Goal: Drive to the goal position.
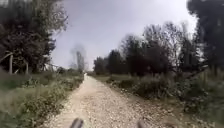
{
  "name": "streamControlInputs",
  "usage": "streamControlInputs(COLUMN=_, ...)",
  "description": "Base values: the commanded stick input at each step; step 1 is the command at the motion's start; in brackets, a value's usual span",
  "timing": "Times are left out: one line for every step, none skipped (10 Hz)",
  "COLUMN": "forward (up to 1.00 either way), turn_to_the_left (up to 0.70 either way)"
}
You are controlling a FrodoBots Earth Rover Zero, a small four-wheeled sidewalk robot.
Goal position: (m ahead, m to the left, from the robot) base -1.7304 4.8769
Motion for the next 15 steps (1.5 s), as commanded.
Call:
streamControlInputs(forward=0.00, turn_to_the_left=-1.00)
streamControlInputs(forward=0.00, turn_to_the_left=-1.00)
streamControlInputs(forward=0.00, turn_to_the_left=-1.00)
streamControlInputs(forward=0.00, turn_to_the_left=-1.00)
streamControlInputs(forward=0.00, turn_to_the_left=-1.00)
streamControlInputs(forward=0.00, turn_to_the_left=-1.00)
streamControlInputs(forward=0.00, turn_to_the_left=-1.00)
streamControlInputs(forward=0.00, turn_to_the_left=-1.00)
streamControlInputs(forward=0.00, turn_to_the_left=-1.00)
streamControlInputs(forward=0.00, turn_to_the_left=-1.00)
streamControlInputs(forward=0.00, turn_to_the_left=-1.00)
streamControlInputs(forward=0.00, turn_to_the_left=-1.00)
streamControlInputs(forward=0.00, turn_to_the_left=-1.00)
streamControlInputs(forward=0.00, turn_to_the_left=-1.00)
streamControlInputs(forward=0.00, turn_to_the_left=-1.00)
